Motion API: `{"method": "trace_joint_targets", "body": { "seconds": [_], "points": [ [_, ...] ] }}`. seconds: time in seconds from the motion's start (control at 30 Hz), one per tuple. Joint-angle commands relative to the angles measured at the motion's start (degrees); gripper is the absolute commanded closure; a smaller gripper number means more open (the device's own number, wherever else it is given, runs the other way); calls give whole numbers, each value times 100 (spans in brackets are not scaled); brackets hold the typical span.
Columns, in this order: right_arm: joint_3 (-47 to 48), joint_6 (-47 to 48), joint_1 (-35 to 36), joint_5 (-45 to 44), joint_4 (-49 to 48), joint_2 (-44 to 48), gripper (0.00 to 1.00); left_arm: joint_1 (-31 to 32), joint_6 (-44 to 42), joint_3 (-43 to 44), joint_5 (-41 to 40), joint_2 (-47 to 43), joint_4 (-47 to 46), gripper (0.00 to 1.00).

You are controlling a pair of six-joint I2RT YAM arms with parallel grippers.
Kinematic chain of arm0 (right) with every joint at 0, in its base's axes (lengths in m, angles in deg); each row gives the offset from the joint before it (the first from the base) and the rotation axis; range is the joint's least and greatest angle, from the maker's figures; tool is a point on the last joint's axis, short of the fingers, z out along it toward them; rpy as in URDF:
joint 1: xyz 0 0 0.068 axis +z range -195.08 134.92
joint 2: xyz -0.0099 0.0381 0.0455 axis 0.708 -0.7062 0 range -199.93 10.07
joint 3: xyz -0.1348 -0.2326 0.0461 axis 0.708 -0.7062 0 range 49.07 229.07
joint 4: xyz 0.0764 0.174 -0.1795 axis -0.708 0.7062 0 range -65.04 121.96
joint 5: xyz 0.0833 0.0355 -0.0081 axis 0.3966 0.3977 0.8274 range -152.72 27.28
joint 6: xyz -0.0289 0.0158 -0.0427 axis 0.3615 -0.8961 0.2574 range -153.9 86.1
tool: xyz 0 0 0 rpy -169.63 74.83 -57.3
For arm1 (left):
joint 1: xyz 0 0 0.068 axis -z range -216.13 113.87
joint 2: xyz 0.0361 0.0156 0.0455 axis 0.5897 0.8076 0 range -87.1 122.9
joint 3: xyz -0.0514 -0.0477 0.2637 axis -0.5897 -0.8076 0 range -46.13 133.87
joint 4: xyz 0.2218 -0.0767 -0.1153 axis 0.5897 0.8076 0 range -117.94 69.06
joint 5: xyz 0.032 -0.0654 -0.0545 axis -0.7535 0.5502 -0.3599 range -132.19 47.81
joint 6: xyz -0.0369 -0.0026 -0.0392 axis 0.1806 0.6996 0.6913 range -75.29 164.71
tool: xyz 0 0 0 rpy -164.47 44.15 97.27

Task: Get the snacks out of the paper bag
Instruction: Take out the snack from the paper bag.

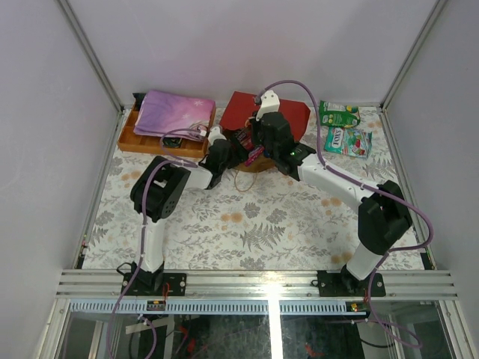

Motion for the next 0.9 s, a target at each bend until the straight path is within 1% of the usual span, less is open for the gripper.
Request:
{"method": "trace_joint_targets", "body": {
  "seconds": [0.0, 0.07, 0.17, 0.23, 0.3, 0.33, 0.4, 0.47, 0.5, 0.57, 0.7, 0.87],
  "points": [
    [158, -159, 13, -79, -199, -78, 100, -121, 104, 640, 179, 376, 268, 36],
    [280, -100, 13, -143, -70, -101, 100, -119, 152, 832, 253, 492, 489, 41],
    [516, -46, 3, -102, 98, -90, 100, -147, 288, 865, 237, 541, 465, 45],
    [836, -134, 4, -63, 505, -113, 100, -192, 466, 975, 465, 512, 567, 50],
    [978, -340, 4, -80, 862, -104, 100, -193, 579, 973, 448, 389, 598, 61],
    [889, -497, 5, -77, 922, -52, 100, -180, 600, 902, 407, 337, 517, 70],
    [444, -697, 4, 34, 653, 119, 100, -177, 620, 607, 343, 257, 169, 82],
    [-199, -841, 4, 230, 74, 442, 100, -178, 615, 314, 327, 223, -299, 98],
    [-475, -888, 5, 293, -139, 553, 100, -186, 638, 207, 331, 161, -382, 100],
    [-701, -943, 5, 289, -246, 702, 100, -180, 622, 28, 358, -61, -447, 100],
    [-599, -728, 0, 349, -50, 918, 100, -54, 437, -104, 375, -633, -248, 100],
    [-830, -707, 5, 154, 84, 1362, 100, 190, 584, -971, 422, -1704, -316, 100]
  ]
}}
